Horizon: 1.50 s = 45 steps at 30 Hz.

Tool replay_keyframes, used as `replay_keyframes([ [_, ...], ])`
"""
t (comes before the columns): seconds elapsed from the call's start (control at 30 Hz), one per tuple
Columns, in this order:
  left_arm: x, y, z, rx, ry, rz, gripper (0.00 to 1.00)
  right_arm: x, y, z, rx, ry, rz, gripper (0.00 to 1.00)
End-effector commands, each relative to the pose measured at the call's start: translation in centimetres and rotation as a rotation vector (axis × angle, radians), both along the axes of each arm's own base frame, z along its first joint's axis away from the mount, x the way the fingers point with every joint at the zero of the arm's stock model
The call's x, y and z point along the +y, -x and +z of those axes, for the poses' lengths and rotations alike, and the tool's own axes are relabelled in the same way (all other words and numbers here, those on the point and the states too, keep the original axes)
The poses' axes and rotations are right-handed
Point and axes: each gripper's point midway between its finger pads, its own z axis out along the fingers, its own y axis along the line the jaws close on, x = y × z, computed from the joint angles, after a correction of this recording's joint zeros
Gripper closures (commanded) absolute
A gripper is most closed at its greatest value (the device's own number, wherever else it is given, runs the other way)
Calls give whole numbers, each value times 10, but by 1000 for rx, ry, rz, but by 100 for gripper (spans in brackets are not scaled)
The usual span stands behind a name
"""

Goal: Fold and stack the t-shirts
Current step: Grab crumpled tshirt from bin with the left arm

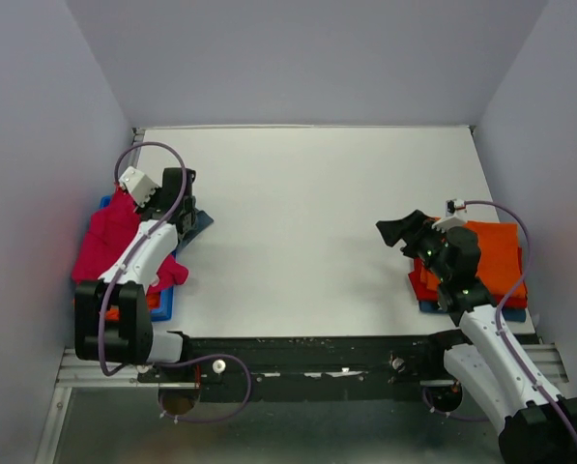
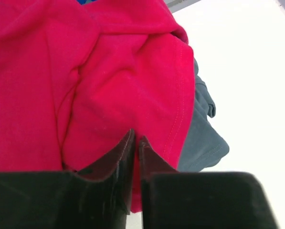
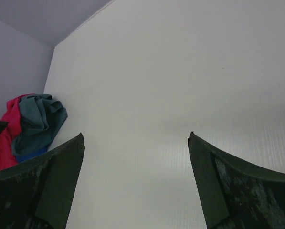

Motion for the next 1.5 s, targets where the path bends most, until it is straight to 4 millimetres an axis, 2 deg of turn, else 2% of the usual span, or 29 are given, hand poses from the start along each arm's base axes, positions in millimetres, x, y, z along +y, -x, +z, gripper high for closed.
replay_keyframes([
  [0.0, 0, 2, 22, -78, 9, -13, 89, -4, -1, -1, -5, 3, -26, 3],
  [0.07, 0, 5, 35, -91, -7, -35, 100, -5, -1, -3, -2, 3, -29, 3],
  [0.33, -2, 20, 103, -293, 4, -67, 100, -3, -3, -6, 8, -7, -26, 3],
  [0.53, -23, 16, 157, -406, 22, -201, 100, -2, -3, -7, 8, -7, -21, 3],
  [0.57, -27, 14, 161, -406, 22, -228, 100, -2, -3, -7, 9, -7, -18, 3],
  [0.6, -29, 12, 163, -408, 28, -238, 86, -2, -3, -6, 8, -7, -18, 3],
  [0.67, -30, 9, 155, -388, 36, -236, 48, -1, -3, -7, 13, -8, -17, 3],
  [0.73, -30, 5, 136, -351, 40, -225, 26, -1, -3, -8, 15, -5, -16, 3],
  [0.77, -29, 3, 123, -323, 41, -215, 18, -2, -3, -7, 14, -5, -18, 3],
  [0.93, -24, -3, 69, -190, 50, -154, 19, -3, -2, -9, 14, -1, -25, 3],
  [1.07, -17, -3, 42, -92, 40, -93, 19, -5, -2, -11, 21, 4, -33, 3],
  [1.17, -12, -1, 29, -45, 27, -58, 20, -5, -2, -10, 19, 4, -36, 3],
  [1.27, -10, 1, 21, -30, 16, -47, 29, -4, -2, -9, 17, -1, -26, 3],
  [1.47, -4, 12, 6, 14, 7, 7, 29, -3, -2, -10, 22, -1, -27, 3],
])
